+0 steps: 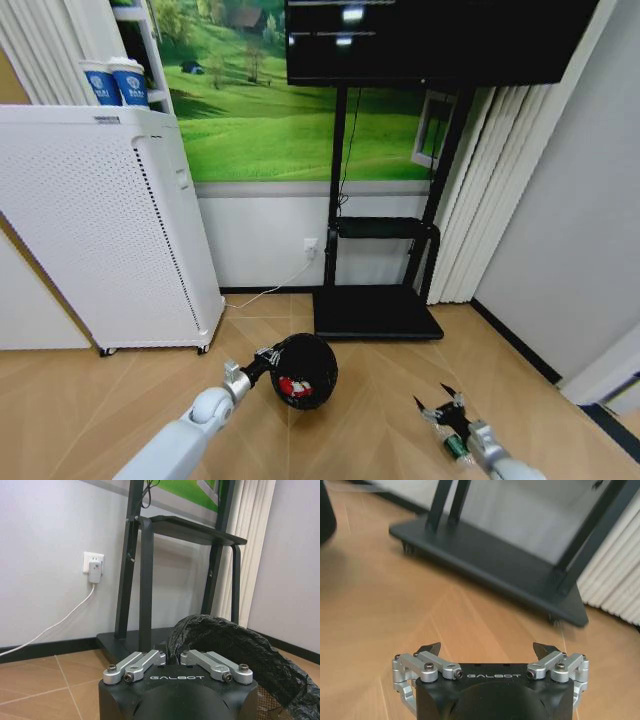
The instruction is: Pick up the trash bin and place the garbage on the floor into it.
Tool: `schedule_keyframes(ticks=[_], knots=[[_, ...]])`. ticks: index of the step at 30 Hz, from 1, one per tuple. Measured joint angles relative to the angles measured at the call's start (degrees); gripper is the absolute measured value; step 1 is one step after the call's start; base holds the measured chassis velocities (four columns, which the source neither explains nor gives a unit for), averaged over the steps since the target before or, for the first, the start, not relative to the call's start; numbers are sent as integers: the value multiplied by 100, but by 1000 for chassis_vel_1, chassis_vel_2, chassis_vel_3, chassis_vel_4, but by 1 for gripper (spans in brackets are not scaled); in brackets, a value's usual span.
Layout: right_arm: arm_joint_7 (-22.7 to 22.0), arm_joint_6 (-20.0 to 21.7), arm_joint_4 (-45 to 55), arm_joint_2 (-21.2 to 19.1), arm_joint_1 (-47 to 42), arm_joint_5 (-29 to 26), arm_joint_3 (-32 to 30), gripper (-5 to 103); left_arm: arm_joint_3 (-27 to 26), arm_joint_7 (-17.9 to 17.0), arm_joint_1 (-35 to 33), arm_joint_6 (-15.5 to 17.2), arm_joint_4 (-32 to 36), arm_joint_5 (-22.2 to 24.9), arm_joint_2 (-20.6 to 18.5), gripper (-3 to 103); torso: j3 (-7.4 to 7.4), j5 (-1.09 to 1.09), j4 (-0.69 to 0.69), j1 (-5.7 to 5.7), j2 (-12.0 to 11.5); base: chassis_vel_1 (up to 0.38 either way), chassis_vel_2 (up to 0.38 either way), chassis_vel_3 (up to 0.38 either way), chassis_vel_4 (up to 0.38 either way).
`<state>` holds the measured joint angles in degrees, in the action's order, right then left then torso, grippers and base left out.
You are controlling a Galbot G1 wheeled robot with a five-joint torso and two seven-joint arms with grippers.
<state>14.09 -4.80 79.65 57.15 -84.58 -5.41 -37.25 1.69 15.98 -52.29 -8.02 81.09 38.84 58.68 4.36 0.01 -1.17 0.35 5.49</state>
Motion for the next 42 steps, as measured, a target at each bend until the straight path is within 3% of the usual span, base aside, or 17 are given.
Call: schedule_keyframes(ticks=[7, 22, 28, 31, 32, 33, 35, 38, 42], knots=[[10, -5, -943, 42, 320, 142, 276, 103, -41, -11, -50, -16, -2, -105, 194, 7, 0, 1, 1, 0, 0, 0, 0, 0, 0], [147, 80, -2677, 15, 978, 77, 711, 87, -115, 46, -248, -68, 118, -312, 148, 7, 1, -1, 2, 0, 0, 0, 0, 0, 0], [197, 15, -2824, 70, 1093, 126, 718, 60, -235, 48, -386, -76, 186, -312, 104, 7, 0, -2, 2, 0, 0, 0, 0, 0, 0], [197, 11, -2822, 70, 1085, 123, 710, 55, -249, 50, -404, -79, 187, -315, 103, 7, 1, -1, 2, 0, 0, 0, 0, 0, 0], [189, -14, -2834, 72, 1084, 123, 697, 49, -260, 51, -421, -80, 188, -317, 105, 7, 0, -3, 2, 0, 0, 0, 0, 0, 0], [119, -253, -2811, 133, 1060, 78, 652, 37, -265, 47, -428, -87, 181, -314, 126, 7, 1, 2, 0, 1, 0, 0, 0, 0, 0], [172, -390, -2651, 144, 993, -76, 631, 33, -262, 40, -422, -87, 157, -292, 129, 7, 1, 4, -1, 0, -1, 0, 0, 0, 0], [392, -922, -1858, 247, 742, -514, 472, 25, -157, 23, -310, -87, 28, -223, 131, 7, 1, -1, 1, 0, -1, 0, 0, 0, 0], [573, -1161, -867, 347, 446, -822, 345, 24, 32, 18, -91, -108, -197, -210, 141, 7, 1, -2, 3, 0, -2, 0, 0, 0, 0]])
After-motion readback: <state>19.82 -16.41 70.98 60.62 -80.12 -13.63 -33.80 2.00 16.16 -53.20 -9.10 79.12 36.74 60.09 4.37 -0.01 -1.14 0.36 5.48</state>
